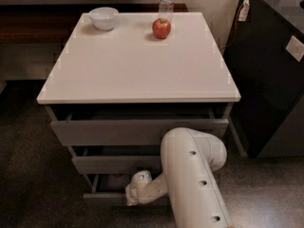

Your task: Pick coke can from bottom drawer and place on counter

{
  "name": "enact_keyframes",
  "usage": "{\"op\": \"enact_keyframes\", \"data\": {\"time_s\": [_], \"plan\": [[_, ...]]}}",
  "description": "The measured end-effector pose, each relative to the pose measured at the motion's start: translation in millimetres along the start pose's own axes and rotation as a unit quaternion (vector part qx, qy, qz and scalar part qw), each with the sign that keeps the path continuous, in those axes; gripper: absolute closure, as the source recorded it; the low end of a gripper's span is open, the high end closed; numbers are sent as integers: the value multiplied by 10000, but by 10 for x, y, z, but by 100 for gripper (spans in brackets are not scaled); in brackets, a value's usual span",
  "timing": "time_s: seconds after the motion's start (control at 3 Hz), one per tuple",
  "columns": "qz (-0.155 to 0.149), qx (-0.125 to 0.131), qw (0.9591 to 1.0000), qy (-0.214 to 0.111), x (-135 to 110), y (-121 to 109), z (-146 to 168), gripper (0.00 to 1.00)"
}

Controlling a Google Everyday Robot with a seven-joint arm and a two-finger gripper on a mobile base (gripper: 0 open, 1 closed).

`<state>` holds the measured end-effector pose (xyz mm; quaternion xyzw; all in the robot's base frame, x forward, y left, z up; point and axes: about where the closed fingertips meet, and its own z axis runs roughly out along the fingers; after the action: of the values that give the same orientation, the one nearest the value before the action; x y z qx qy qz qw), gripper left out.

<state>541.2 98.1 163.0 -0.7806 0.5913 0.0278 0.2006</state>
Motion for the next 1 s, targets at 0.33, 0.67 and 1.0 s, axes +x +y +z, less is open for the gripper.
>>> {"op": "enact_keyframes", "data": {"time_s": [0.33,0.67,1.0], "plan": [[0,0,10000,-1,0,0,-1,100],[0,-1,10000,-1,-1,0,0,100],[0,-1,10000,-2,-1,1,0,100]]}}
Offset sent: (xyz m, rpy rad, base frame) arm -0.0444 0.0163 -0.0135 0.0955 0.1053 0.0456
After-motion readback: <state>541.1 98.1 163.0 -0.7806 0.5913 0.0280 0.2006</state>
